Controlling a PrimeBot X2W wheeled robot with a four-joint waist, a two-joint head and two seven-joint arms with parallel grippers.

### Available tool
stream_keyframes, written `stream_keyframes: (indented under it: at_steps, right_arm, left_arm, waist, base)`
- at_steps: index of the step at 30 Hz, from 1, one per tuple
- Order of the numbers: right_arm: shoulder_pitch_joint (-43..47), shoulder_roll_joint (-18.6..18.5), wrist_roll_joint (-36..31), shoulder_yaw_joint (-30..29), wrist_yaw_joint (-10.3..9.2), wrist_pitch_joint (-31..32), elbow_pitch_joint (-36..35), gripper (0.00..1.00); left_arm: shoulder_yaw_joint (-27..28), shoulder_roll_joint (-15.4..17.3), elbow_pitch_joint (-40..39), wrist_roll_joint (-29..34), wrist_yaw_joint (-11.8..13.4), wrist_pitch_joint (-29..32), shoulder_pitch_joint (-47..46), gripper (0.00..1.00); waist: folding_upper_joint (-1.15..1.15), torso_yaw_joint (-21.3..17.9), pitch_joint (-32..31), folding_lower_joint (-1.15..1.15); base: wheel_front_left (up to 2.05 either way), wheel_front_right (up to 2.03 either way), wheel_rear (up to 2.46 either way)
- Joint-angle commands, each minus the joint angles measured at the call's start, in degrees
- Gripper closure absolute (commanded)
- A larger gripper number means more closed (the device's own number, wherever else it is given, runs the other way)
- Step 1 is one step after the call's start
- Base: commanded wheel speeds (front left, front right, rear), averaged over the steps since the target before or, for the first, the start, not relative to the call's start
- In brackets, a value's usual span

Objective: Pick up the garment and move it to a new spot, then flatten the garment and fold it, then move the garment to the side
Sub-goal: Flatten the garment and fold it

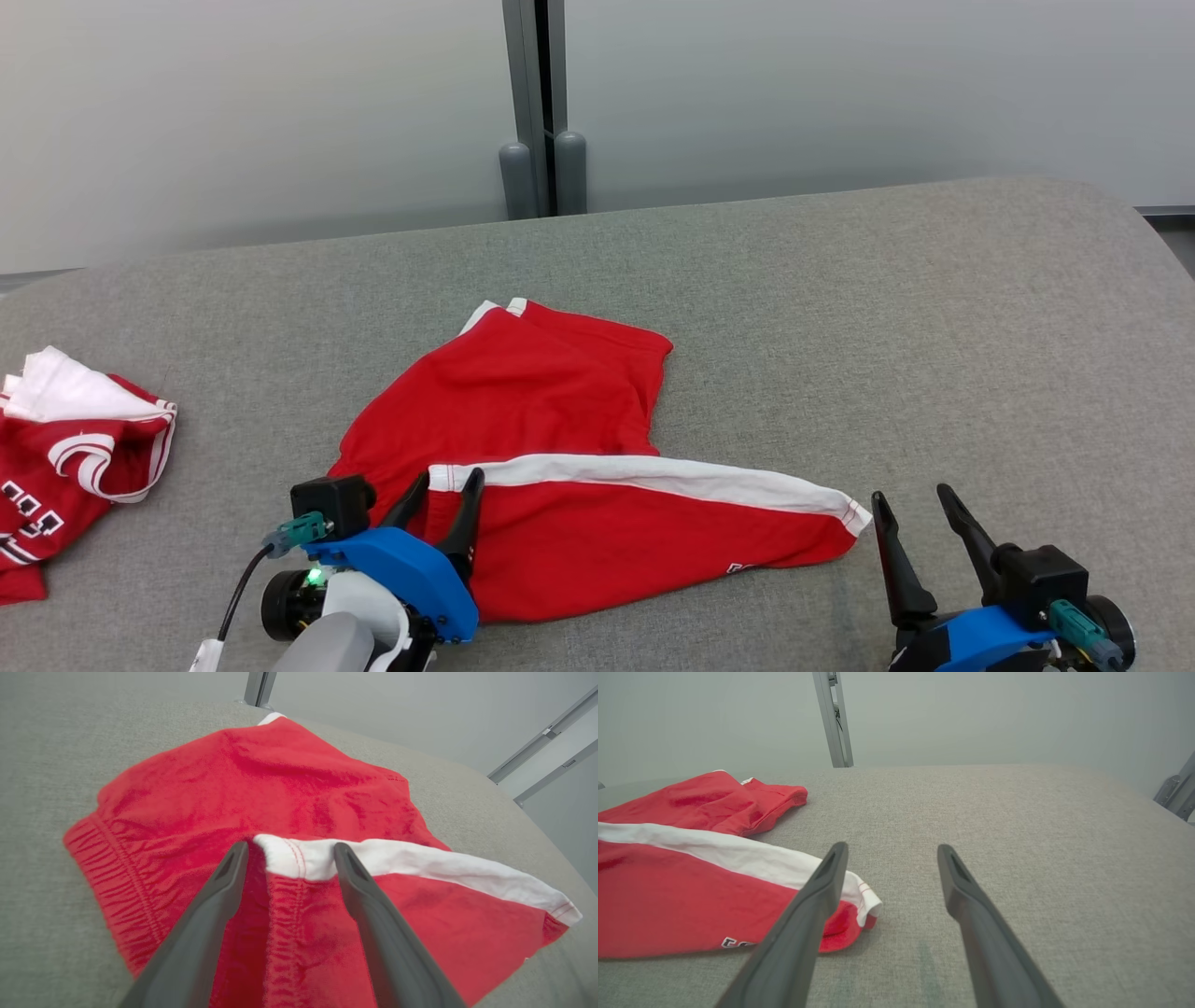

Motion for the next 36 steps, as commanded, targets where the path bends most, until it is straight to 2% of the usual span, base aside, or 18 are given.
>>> stream_keyframes:
  at_steps: [1,6,18,19,20,21,23,26,27,29,30,31,32,33,34,35,36]
  right_arm:
    - [-0.72,-0.22,0.20,0.13,0.01,-0.03,-0.17,0.00]
    - [-0.60,-0.22,0.50,0.39,0.01,-0.03,-0.25,0.00]
    - [-0.58,-0.22,0.53,0.81,0.01,-0.03,-0.22,0.00]
    - [-0.50,-0.22,0.48,0.83,0.01,-0.03,-0.23,0.00]
    - [-0.47,-0.22,0.52,0.84,0.01,-0.03,-0.23,0.00]
    - [-0.53,-0.22,0.56,0.87,0.01,-0.03,-0.23,0.00]
    - [-0.64,-0.22,0.60,0.91,0.01,-0.03,-0.24,0.00]
    - [-0.85,-0.22,0.74,1.02,0.01,-0.03,-0.32,0.00]
    - [-0.85,-0.22,0.77,1.12,0.01,-0.03,-0.40,0.00]
    - [-0.84,-0.22,0.81,1.19,0.01,-0.03,-0.49,0.00]
    - [-0.84,-0.22,0.81,1.15,0.01,-0.03,-0.53,0.00]
    - [-0.84,-0.22,0.80,1.09,0.01,-0.03,-0.55,0.00]
    - [-0.82,-0.22,0.78,1.05,0.01,-0.03,-0.55,0.00]
    - [-0.81,-0.22,0.76,1.03,0.01,-0.03,-0.52,0.00]
    - [-0.84,-0.22,0.76,0.99,0.01,-0.03,-0.46,0.00]
    - [-0.86,-0.22,0.77,0.99,0.01,-0.03,-0.42,0.00]
    - [-0.89,-0.22,0.78,1.01,0.01,-0.03,-0.39,0.00]
  left_arm:
    - [-0.73,-0.07,-0.32,-1.64,-0.09,0.66,-1.11,0.00]
    - [-2.41,0.72,-1.39,-5.16,-0.09,2.11,-1.14,0.00]
    - [-4.13,2.22,-1.98,-9.27,-0.10,-0.91,-1.84,0.02]
    - [-4.35,2.18,-1.88,-9.65,-0.10,-0.77,-1.87,0.10]
    - [-4.46,2.12,-1.82,-10.24,-0.10,-0.52,-1.88,0.28]
    - [-4.56,2.16,-1.77,-10.79,-0.10,-0.45,-1.97,0.34]
    - [-5.06,2.45,-1.75,-11.44,-0.10,-0.31,-2.21,0.31]
    - [-5.65,2.71,-1.27,-12.11,-0.10,-0.45,-2.38,0.05]
    - [-5.85,2.72,-1.13,-12.44,-0.10,-0.50,-2.39,0.00]
    - [-6.03,2.87,-1.01,-12.94,-0.10,-0.89,-2.50,0.02]
    - [-6.15,2.98,-0.93,-13.12,-0.10,-1.02,-2.63,0.07]
    - [-6.28,3.03,-0.88,-13.40,-0.10,-1.23,-2.76,0.18]
    - [-6.42,3.07,-0.80,-13.56,-0.10,-1.46,-2.83,0.25]
    - [-6.59,3.12,-0.69,-13.79,-0.10,-1.56,-2.81,0.42]
    - [-6.77,3.17,-0.60,-14.05,-0.10,-1.68,-2.87,0.51]
    - [-6.88,3.22,-0.49,-14.25,-0.10,-1.90,-2.97,0.54]
    - [-6.94,3.25,-0.41,-14.62,-0.10,-2.11,-3.11,0.61]
  waist:
    - [-0.01,0.11,0.10,-0.01]
    - [-0.01,0.16,0.20,-0.01]
    - [-0.01,-0.34,0.73,-0.01]
    - [-0.01,-0.36,0.78,-0.01]
    - [-0.01,-0.37,0.90,-0.01]
    - [-0.01,-0.38,1.00,-0.01]
    - [-0.01,-0.41,1.16,-0.01]
    - [-0.01,-0.49,1.37,-0.01]
    - [-0.01,-0.54,1.41,-0.01]
    - [-0.01,-0.63,1.47,-0.01]
    - [-0.01,-0.64,1.50,-0.01]
    - [-0.01,-0.65,1.53,-0.01]
    - [-0.01,-0.67,1.54,-0.01]
    - [-0.01,-0.69,1.54,-0.01]
    - [-0.01,-0.72,1.55,-0.01]
    - [-0.01,-0.74,1.56,-0.01]
    - [-0.01,-0.76,1.57,-0.01]
  base:
    - [0.00,0.00,0.00]
    - [0.00,0.00,0.00]
    - [0.00,0.00,0.00]
    - [0.00,0.00,0.00]
    - [0.00,0.00,0.00]
    - [0.00,0.00,0.00]
    - [0.00,0.00,0.00]
    - [0.00,0.00,0.00]
    - [0.00,0.00,0.00]
    - [0.00,0.00,0.00]
    - [0.00,0.00,0.00]
    - [0.00,0.00,0.00]
    - [0.00,0.00,0.00]
    - [0.00,0.00,0.00]
    - [0.00,0.00,0.00]
    - [0.00,0.00,0.00]
    - [0.00,0.00,0.00]
